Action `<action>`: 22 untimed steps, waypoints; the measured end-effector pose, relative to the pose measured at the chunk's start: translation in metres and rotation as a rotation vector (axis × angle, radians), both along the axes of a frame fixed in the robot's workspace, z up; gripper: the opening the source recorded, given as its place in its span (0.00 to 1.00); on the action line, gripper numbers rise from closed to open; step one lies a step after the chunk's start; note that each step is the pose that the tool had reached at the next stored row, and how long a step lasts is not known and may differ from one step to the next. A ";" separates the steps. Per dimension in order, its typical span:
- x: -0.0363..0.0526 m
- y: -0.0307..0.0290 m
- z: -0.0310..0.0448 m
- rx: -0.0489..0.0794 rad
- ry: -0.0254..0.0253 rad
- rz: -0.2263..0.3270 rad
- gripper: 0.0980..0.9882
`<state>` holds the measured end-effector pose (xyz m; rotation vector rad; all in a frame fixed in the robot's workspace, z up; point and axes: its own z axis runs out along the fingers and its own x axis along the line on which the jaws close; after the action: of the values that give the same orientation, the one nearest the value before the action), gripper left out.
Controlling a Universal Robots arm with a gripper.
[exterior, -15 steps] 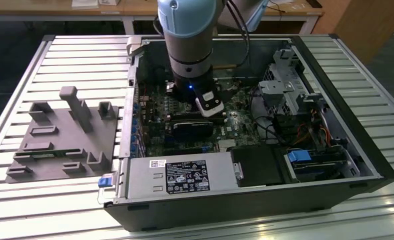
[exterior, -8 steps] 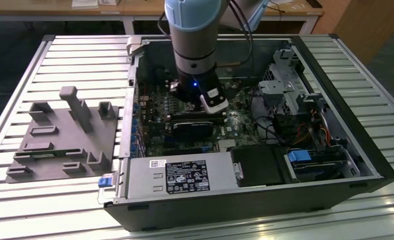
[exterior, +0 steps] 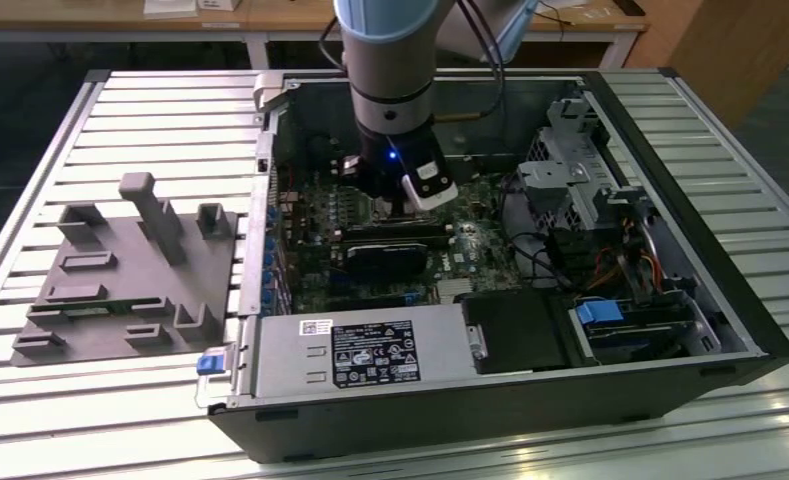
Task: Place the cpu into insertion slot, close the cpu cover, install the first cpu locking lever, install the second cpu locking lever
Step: 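Install the second cpu locking lever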
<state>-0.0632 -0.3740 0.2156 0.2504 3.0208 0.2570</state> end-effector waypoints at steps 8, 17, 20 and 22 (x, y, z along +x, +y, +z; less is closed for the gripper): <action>0.0050 0.0185 -0.0001 -0.018 0.0000 0.000 0.00; 0.0078 0.0289 0.0027 -0.030 0.0001 0.000 0.00; 0.0079 0.0293 0.0093 -0.035 0.0000 0.000 0.00; 0.0079 0.0294 0.0142 -0.040 -0.0001 0.000 0.00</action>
<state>-0.0553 -0.3445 0.2298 0.2470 3.0222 0.1966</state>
